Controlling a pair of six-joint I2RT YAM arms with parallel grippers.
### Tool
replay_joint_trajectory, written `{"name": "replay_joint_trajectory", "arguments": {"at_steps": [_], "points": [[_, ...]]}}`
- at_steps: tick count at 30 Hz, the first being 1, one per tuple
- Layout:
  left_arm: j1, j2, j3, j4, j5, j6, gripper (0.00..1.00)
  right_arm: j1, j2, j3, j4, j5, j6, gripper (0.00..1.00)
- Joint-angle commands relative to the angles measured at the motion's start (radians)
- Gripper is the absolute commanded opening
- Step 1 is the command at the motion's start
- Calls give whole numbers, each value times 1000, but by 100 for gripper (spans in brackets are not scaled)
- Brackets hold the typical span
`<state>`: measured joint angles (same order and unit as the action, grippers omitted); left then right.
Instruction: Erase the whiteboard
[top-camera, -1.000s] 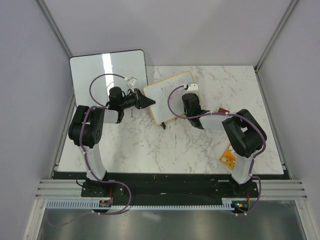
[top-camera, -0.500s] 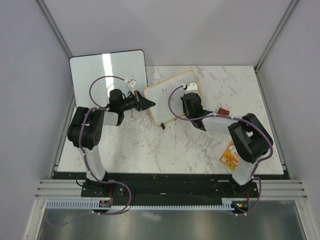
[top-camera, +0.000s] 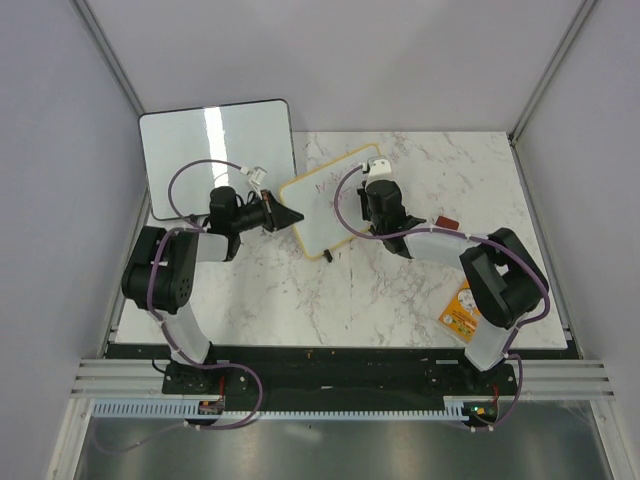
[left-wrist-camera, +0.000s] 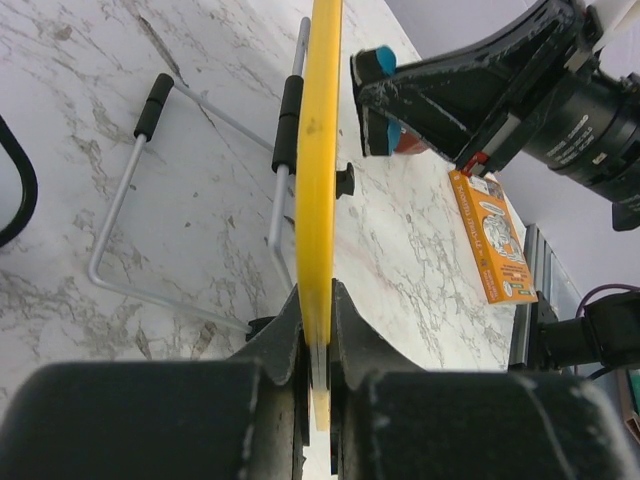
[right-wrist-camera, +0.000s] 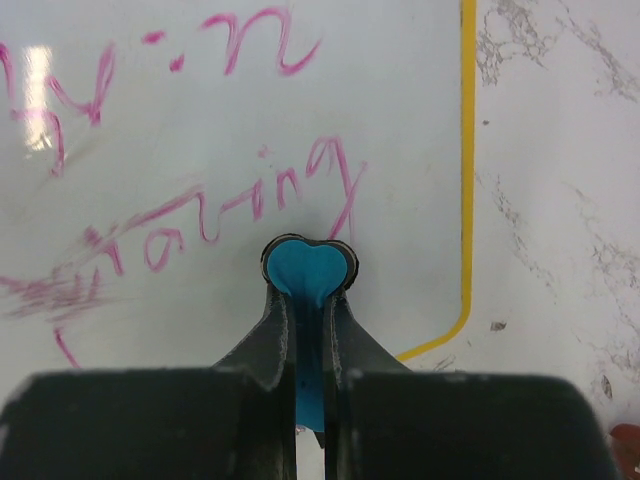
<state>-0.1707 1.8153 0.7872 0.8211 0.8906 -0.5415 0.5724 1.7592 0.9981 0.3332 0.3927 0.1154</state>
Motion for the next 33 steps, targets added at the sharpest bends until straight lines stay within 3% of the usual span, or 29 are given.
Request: {"name": "replay_joint_trajectory", "arguments": {"at_steps": [1,12,23,30,33], "points": [[-4,-68,-65,-59,51,61,2,1,6,50,87,-40,-28,0],[-3,-86,-51,-171,57,129,2,21,118,82,224,-178,-42,0],[-3,-79,-39,-183,77,141,2,236,141,22,202,-115,-68,0],[-3,-76,-37,-183,82,141,2,227,187,-15,228,17,-23,0],[-3,-76,-36,-183,82,141,2,169,210,4,202,72,62,0]]}}
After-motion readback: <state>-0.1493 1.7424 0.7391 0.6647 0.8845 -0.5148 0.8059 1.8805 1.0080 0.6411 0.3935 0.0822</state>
